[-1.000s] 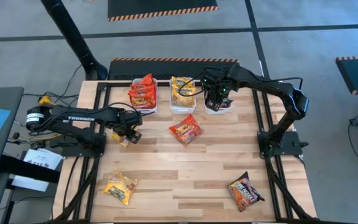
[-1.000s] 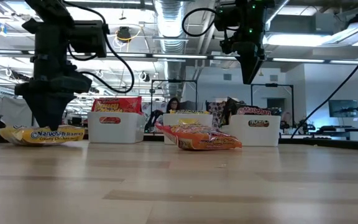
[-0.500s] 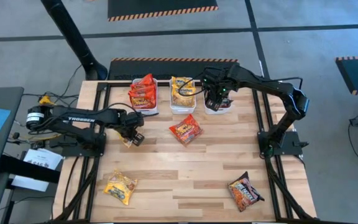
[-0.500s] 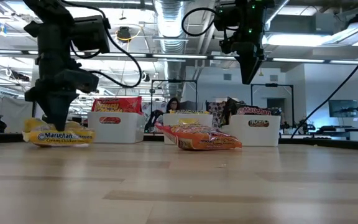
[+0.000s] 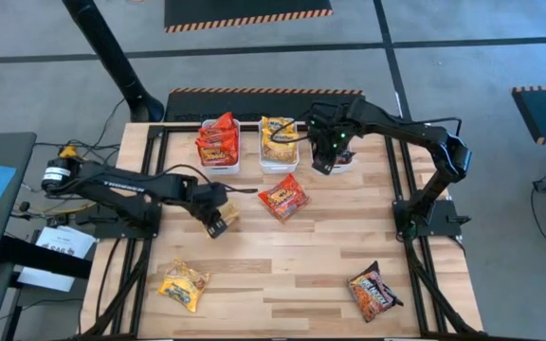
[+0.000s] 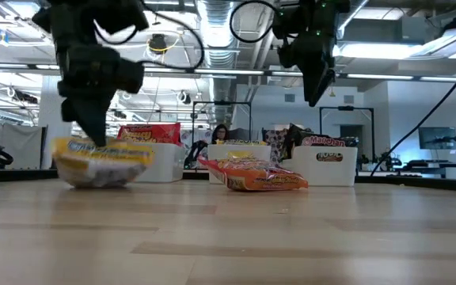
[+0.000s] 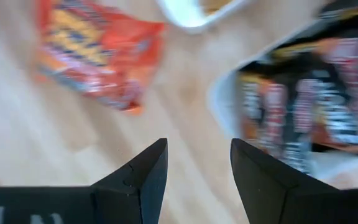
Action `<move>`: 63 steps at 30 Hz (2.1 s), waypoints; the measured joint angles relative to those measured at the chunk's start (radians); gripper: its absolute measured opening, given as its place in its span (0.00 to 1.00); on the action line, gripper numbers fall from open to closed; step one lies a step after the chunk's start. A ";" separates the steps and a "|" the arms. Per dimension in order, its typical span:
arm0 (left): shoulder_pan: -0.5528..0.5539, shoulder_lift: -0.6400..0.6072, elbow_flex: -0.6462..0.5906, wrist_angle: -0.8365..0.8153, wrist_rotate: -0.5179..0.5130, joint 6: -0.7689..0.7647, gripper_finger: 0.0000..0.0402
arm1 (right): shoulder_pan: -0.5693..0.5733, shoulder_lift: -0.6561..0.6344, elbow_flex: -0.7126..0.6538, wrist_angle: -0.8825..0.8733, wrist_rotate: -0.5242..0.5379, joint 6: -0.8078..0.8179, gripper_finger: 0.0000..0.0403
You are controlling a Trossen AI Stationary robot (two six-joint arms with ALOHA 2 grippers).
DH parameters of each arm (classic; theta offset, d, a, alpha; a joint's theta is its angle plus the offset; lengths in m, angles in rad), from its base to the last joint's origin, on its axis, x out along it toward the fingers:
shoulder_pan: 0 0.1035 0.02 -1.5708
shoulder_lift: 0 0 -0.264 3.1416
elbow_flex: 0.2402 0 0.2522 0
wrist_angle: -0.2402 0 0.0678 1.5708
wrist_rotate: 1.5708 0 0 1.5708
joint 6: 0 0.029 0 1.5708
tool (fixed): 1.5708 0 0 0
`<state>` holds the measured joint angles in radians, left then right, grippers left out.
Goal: Sort Maruchan noodles
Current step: Put the yellow noodle pack into the middle white bin
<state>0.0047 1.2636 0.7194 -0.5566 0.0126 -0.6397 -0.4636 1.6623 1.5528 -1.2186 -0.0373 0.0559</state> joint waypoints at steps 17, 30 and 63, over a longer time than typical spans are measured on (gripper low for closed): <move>-0.057 -0.002 0.157 -0.029 -0.068 0.279 0.00 | 0.099 0.000 0.000 0.045 -0.278 0.025 0.54; -0.053 0.037 0.193 -0.169 -0.019 0.314 0.00 | 0.110 0.000 0.000 0.071 -0.278 0.142 0.57; 0.074 0.221 0.192 -0.170 0.091 0.413 0.38 | 0.137 0.000 -0.001 0.109 -0.241 0.209 0.57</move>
<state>0.0792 1.4848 0.9115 -0.7261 0.1036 -0.2263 -0.3267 1.6627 1.5520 -1.1091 -0.2783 0.2649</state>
